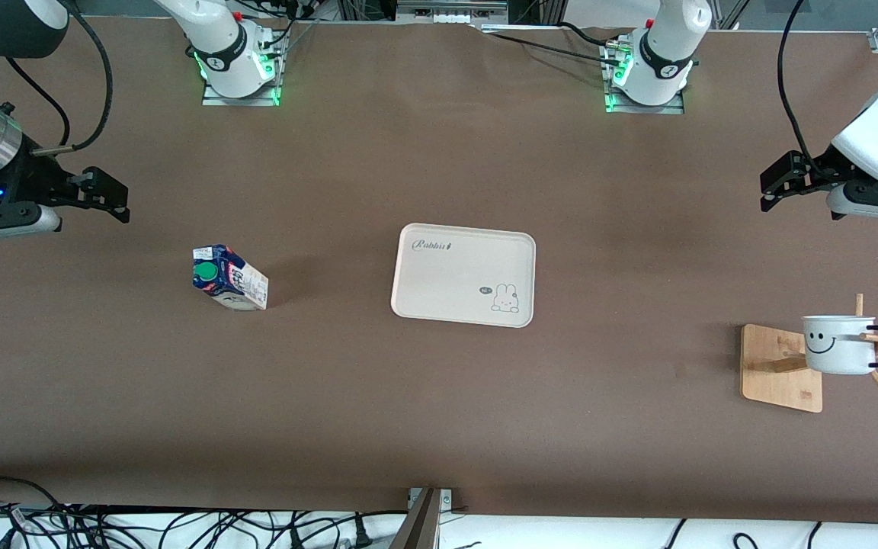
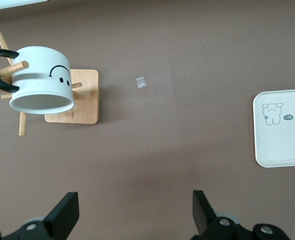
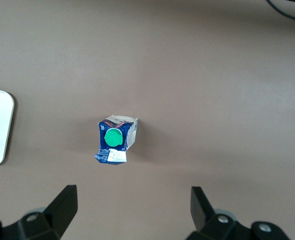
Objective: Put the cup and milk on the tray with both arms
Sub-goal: 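Reach the right gripper toward the blue milk carton, then close the right gripper around the milk carton's top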
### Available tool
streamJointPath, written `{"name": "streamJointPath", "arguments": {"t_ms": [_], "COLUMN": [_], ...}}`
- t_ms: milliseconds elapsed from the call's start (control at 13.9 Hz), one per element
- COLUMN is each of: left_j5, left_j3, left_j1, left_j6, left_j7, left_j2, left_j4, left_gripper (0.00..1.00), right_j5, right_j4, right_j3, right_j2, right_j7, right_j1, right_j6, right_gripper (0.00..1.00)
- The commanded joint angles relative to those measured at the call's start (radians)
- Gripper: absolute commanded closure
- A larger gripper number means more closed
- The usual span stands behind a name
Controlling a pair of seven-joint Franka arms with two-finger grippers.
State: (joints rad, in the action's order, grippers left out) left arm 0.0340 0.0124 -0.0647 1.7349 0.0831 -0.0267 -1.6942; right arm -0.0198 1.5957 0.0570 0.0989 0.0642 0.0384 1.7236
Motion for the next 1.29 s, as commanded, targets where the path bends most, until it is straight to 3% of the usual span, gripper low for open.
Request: {"name": "streamJointPath", "arguments": {"t_ms": [0,430,861,1220], "left_j5": [0.009,0.007,0.007,0.007], "left_j3": [-0.002,-0.002,-0.002,-0.002], "left_j1": [-0.001,-0.001,-0.001,-0.001], "left_j6": [-0.026,-0.026,-0.026,-0.026], "left_j7": [-0.011,-0.011,-0.011,-0.011], "left_j2": [0.021,0.021,0.021,0.022], "left_j4": [0.041,0.041,0.041,0.041], "left_gripper": [0.0,0.0,0.0,0.0], "right_j5": [-0.006,0.0,0.009,0.011], "right_j4": [-0.036,-0.017,0.11,0.167], "right_j3": [0.009,0.012,0.017,0.017], "right_j2": [0.102,0.218,0.24,0.24], "right_j7": [-0.001,0.002,-0.018,-0.02], "right_j1": [0.005,0.027,0.047,0.047], "right_j6": [0.007,-0.019,0.14,0.182], "right_gripper": [0.0,0.0,0.0,0.0]}}
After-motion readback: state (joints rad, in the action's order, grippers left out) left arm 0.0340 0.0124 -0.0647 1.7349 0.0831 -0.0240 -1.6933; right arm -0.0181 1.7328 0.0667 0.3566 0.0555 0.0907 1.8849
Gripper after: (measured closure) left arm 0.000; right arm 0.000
